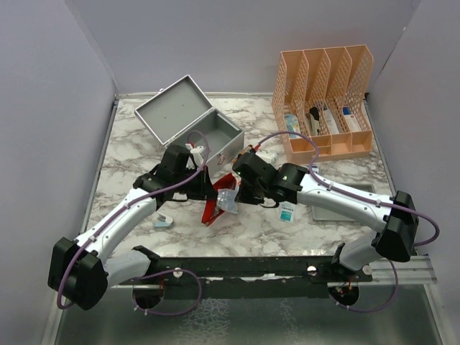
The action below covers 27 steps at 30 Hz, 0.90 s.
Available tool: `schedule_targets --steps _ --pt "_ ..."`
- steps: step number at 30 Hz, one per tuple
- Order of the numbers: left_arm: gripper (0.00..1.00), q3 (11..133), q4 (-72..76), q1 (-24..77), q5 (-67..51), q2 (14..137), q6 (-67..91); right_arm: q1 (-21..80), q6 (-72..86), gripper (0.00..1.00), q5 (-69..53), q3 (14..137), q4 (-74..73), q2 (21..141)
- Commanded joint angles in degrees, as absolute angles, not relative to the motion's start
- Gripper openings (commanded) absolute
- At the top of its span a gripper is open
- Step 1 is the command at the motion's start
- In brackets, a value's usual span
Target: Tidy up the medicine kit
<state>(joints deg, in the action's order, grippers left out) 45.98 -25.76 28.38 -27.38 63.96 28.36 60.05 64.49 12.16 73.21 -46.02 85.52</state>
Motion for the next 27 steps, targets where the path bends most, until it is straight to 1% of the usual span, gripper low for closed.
schedule_targets --steps 1,12,15,19,24,27 --pt "0.0 47.7 -24.6 28.9 -27.4 61.7 27.9 60.6 64.2 0.01 13.7 75.0 -47.5 86.3" --pt "0.0 47.7 -24.6 28.9 -27.4 60.7 27.9 62.3 63.4 0.01 15.4 79.5 -50.0 89.3" --pt "0.0 47.5 -24.6 28.9 -27.4 60.9 27.9 62.7 65.2 0.01 17.3 80.6 -53.5 90.0" --pt "0.0 47.4 -24.6 28.9 -27.4 60.9 27.9 62.8 69.9 0.01 23.0 79.0 -58.4 88.2" --pt "0.0 47.7 -24.6 28.9 -27.4 61.7 27.9 62.8 66.6 0.01 22.4 77.7 -54.0 85.0" --pt "0.0 47.8 -24.6 28.9 -27.4 62.0 27.9 62.8 65.1 0.01 20.0 78.9 -52.4 85.9"
